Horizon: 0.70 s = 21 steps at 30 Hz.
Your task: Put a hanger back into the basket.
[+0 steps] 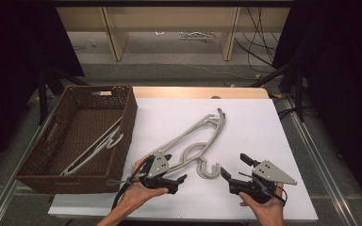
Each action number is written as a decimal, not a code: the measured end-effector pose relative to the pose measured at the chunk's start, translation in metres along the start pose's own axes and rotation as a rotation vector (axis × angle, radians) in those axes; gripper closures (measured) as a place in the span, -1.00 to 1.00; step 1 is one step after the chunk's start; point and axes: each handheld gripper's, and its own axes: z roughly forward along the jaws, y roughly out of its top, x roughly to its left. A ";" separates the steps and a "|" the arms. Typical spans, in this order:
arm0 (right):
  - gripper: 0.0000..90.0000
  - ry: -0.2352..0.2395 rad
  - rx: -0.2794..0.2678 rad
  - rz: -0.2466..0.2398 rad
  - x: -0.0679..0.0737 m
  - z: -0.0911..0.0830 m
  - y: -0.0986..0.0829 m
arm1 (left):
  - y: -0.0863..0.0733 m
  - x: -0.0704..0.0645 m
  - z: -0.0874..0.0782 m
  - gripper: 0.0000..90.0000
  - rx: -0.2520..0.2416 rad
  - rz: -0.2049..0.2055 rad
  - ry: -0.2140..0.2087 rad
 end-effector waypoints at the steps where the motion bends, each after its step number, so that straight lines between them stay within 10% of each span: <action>1: -0.63 0.000 0.010 0.001 0.000 0.000 0.000 | 0.001 0.000 0.002 -0.61 0.026 0.021 -0.003; 13: -0.63 0.000 0.028 0.018 0.004 0.000 0.000 | 0.005 0.002 0.027 -0.44 0.240 0.170 0.018; 21: -0.63 0.004 0.029 0.019 0.005 0.001 0.000 | 0.006 0.005 0.047 -0.18 0.293 0.109 0.029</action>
